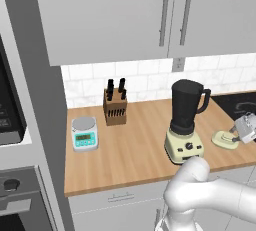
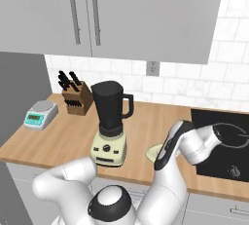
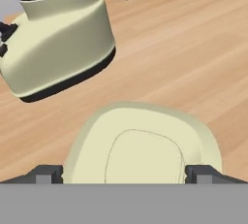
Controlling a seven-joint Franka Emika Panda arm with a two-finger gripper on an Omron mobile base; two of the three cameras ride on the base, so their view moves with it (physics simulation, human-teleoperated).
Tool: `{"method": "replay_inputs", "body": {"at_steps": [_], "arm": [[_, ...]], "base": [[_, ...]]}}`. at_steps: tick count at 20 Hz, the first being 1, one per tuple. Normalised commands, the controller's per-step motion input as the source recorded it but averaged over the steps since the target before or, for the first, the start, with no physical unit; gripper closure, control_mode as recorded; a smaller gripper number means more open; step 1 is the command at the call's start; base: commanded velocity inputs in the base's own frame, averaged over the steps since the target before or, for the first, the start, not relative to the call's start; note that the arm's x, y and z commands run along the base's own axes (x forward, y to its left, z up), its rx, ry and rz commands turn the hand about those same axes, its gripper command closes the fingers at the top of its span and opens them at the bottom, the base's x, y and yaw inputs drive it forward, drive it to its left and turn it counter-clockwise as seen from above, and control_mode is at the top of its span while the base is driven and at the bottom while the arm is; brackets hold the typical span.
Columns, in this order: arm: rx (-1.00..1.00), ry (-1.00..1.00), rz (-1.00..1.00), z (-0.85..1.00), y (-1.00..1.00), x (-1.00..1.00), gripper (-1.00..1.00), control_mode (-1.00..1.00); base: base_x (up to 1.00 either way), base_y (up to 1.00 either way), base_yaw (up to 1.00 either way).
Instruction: Close the lid blender by securely placing the lid on top.
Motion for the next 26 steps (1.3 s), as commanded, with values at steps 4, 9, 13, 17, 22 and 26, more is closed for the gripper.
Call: {"method": "replay_inputs", "body": {"at_steps": [4,9,13,17,22,26], "arm": [[0.00,0.00,0.00,0.00,0.01,0.00,-1.00,-1.00],[0.00,0.00,0.00,0.00,0.00,0.02,-1.00,-1.00],[0.00,0.00,0.00,0.00,0.00,0.12,-1.00,-1.00],[0.00,0.00,0.00,-0.06,0.00,0.03,-1.00,-1.00],[0.00,0.00,0.00,-0.10,0.00,0.00,-1.00,-1.00],[0.00,0.00,0.00,-0.06,-0.06,0.09,-1.00,-1.00]], "base": [[0.00,0.00,0.00],[0.00,0.00,0.00],[0.00,0.00,0.00],[0.00,0.00,0.00],[0.00,0.00,0.00],[0.00,0.00,0.00]]}}
